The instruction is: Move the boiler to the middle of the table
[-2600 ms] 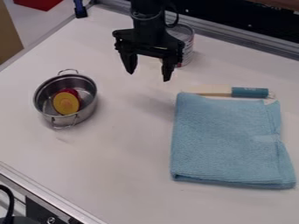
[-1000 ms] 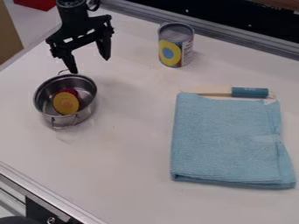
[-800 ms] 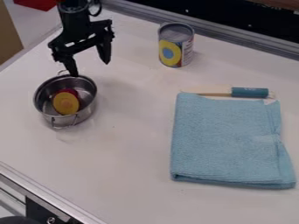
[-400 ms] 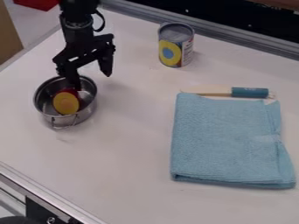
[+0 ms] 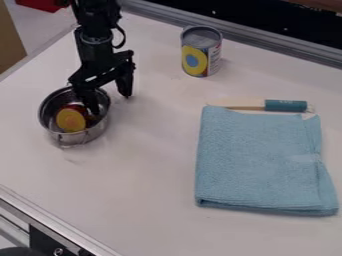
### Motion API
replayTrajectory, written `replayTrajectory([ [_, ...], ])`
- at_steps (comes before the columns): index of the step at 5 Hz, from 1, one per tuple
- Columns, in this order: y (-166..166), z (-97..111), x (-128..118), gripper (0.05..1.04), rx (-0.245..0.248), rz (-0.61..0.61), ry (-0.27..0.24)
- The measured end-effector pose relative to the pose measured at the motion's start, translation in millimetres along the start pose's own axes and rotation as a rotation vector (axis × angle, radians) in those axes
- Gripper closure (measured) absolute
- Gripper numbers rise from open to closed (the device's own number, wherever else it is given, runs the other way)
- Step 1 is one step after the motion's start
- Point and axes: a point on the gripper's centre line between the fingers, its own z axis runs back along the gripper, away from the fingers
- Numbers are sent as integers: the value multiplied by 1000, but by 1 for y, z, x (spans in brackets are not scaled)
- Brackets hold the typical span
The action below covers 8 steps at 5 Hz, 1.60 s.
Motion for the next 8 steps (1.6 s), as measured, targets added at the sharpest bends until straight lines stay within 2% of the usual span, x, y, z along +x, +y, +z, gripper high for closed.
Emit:
replayTrajectory([
  [1,-1,-2,1,112,-10,23,-16],
  [3,3,-7,1,669,9,79,6],
  [4,4,-8,2,899,35,93,6],
  [5,7,-10,2,1011,44,111,2],
  [6,7,-10,-7,1022,58,126,1],
  [7,13,-8,-22,1023,92,160,19],
  [8,20,-5,-47,1025,127,169,48],
])
